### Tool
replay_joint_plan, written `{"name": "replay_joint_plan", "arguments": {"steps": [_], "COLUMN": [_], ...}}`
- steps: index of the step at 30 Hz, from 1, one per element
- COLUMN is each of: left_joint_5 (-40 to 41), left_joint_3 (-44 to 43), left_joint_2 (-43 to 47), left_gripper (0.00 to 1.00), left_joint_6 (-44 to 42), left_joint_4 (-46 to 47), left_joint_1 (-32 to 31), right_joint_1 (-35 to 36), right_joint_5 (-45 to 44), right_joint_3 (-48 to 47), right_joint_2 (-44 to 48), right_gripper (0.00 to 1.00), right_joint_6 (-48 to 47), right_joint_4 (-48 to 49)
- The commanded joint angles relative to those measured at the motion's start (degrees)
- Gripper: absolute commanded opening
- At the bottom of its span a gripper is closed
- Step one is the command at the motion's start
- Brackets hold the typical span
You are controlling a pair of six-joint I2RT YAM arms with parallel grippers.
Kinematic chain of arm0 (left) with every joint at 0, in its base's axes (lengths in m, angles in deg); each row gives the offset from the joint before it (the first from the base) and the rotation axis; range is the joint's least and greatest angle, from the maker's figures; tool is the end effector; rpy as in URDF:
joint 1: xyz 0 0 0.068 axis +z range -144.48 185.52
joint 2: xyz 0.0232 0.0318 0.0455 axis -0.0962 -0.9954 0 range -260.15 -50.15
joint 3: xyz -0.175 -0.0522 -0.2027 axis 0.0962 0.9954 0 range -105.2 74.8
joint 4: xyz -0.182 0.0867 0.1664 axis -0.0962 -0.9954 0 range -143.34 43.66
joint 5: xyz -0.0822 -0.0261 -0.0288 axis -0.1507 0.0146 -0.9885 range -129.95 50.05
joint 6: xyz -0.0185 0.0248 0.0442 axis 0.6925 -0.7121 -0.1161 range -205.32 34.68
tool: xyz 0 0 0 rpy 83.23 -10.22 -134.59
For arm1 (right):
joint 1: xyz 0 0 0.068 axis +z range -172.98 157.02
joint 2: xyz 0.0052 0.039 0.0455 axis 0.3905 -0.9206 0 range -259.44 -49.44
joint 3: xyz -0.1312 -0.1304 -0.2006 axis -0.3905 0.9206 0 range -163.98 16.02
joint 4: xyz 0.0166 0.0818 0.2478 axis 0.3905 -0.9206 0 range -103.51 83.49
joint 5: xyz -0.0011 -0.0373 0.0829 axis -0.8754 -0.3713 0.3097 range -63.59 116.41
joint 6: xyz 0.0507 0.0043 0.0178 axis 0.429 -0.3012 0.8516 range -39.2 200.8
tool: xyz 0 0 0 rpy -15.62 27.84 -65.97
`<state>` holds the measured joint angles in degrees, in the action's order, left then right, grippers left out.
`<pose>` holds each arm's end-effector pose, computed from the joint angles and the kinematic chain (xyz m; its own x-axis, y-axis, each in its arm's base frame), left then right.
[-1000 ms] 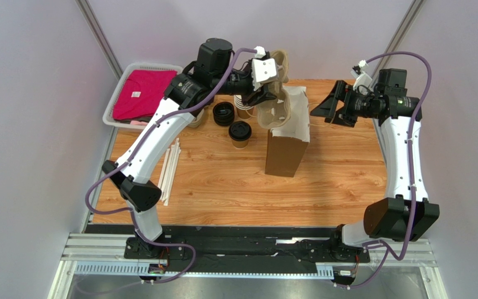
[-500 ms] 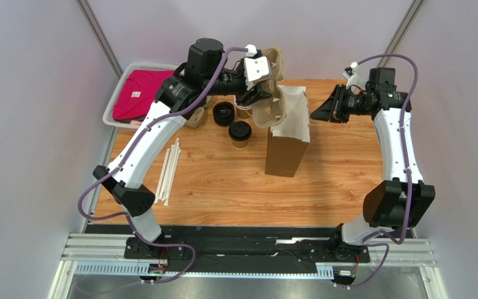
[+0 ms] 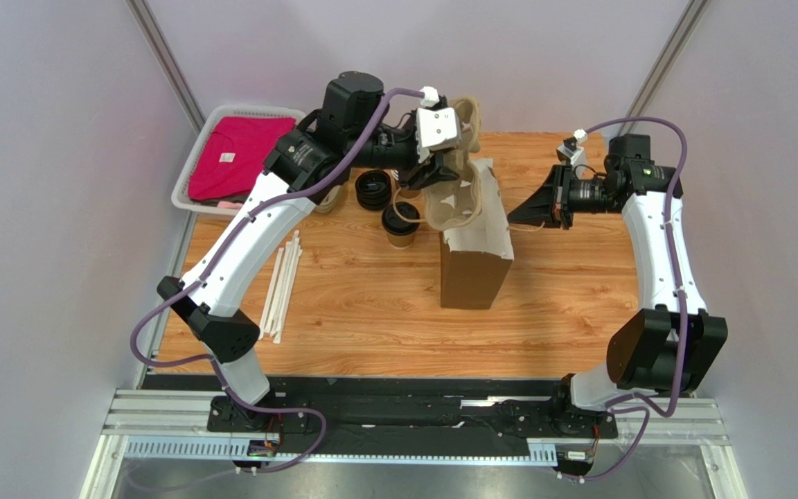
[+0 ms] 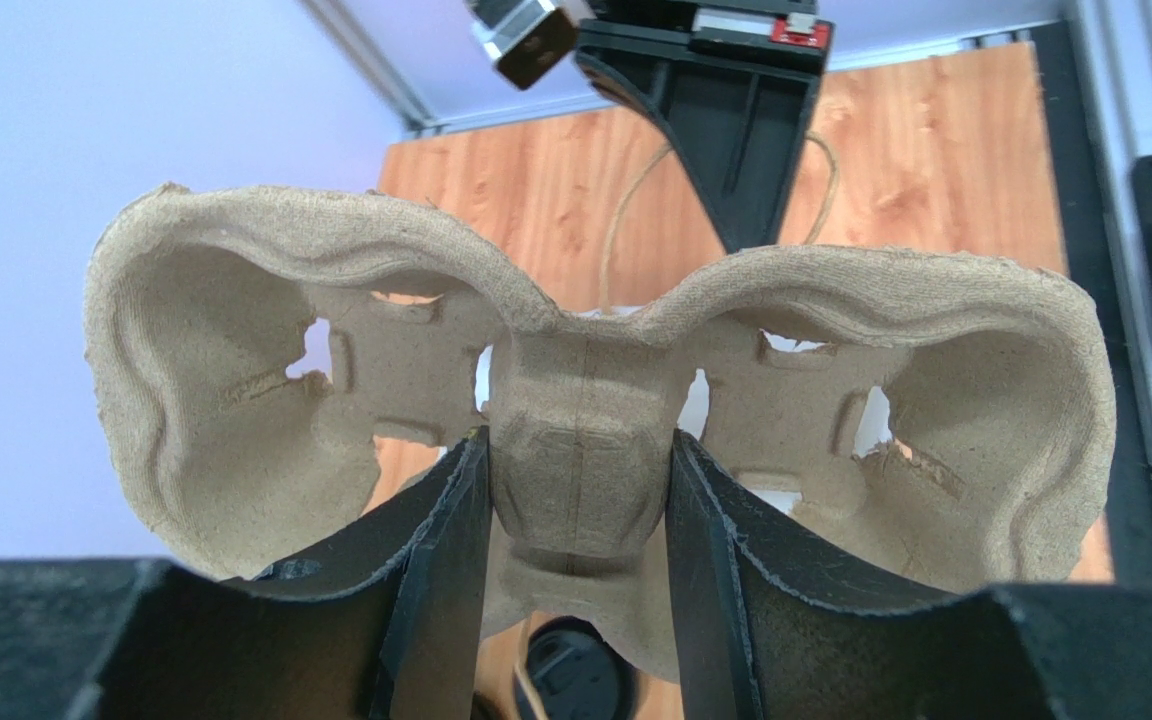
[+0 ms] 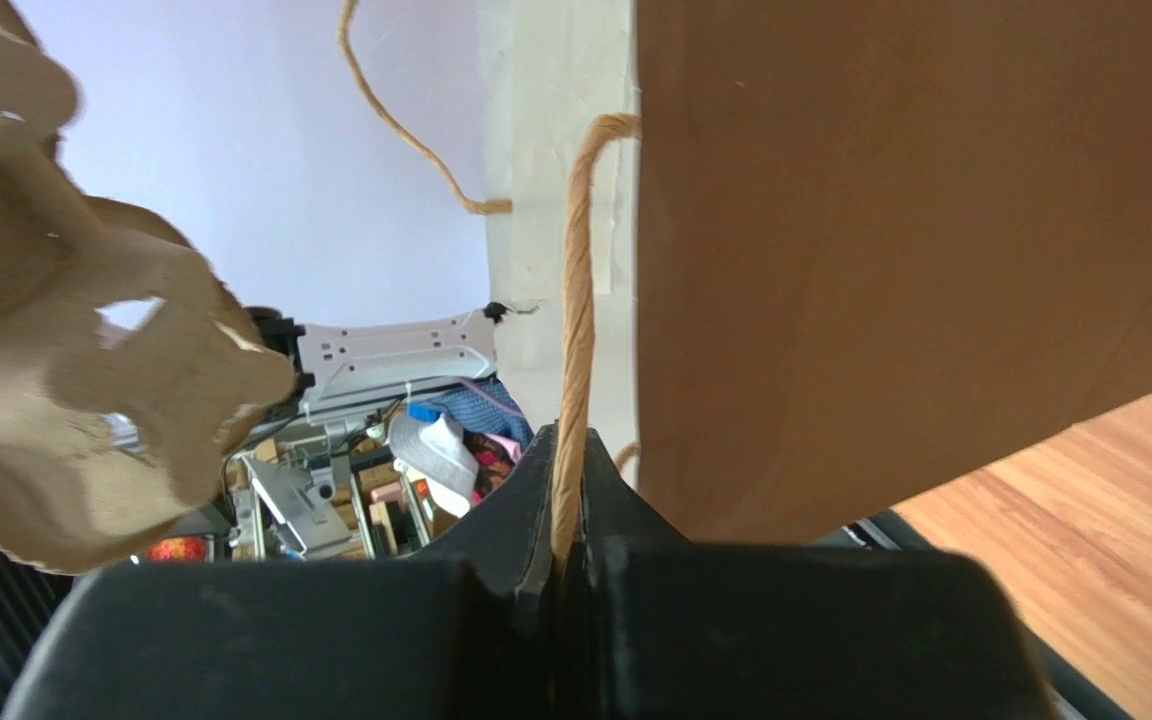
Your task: Pack the takeout coffee
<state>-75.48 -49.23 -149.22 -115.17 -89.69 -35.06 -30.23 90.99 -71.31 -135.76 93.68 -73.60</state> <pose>0.2571 -0.2474 0.4994 0.2640 0.3071 -0.9143 0.9417 0.1228 0.3132 0.2850 -0.0038 0.3597 -0.9529 0.2177 -0.2110 -0.0990 0.4343 0.8953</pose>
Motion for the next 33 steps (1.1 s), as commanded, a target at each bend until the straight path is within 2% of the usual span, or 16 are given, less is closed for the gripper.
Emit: {"name": "replay_joint_plan", "arguments": {"steps": [1,10,16,22,33], "left_joint_5": [-0.51,2.39,8.80,11.18,14.26], "left_joint_3": [-0.86,-2.35,-3.15,-6.83,-4.91], "left_joint_2": [0.19,-2.97,-5.08,-8.86,-10.18], "left_gripper": [0.34,0.30,0.27,0.24,0.22], "left_joint_6": [0.14,2.77,4.71,7.25,3.13], "left_joint_4": [-4.79,-12.27,-12.72,-15.53,-17.81], "left_joint_1": [-3.45,-6.97,-8.73,-9.17,-10.57], "right_joint_1": [0.21,0.21,0.65,1.01,1.09], "right_joint_5": [4.06,3.19,2.66,2.31,1.52], "right_joint_3": [1.80,5.24,6.91,7.61,8.05], "right_joint_2": [4.84,8.71,10.47,11.53,11.44], "right_gripper": [0.00,0.00,0.00,0.00,0.00], "right_joint_6": [3.10,3.37,6.10,7.07,8.29], "right_joint_4": [-1.47,-2.26,-0.68,0.73,2.31]}}
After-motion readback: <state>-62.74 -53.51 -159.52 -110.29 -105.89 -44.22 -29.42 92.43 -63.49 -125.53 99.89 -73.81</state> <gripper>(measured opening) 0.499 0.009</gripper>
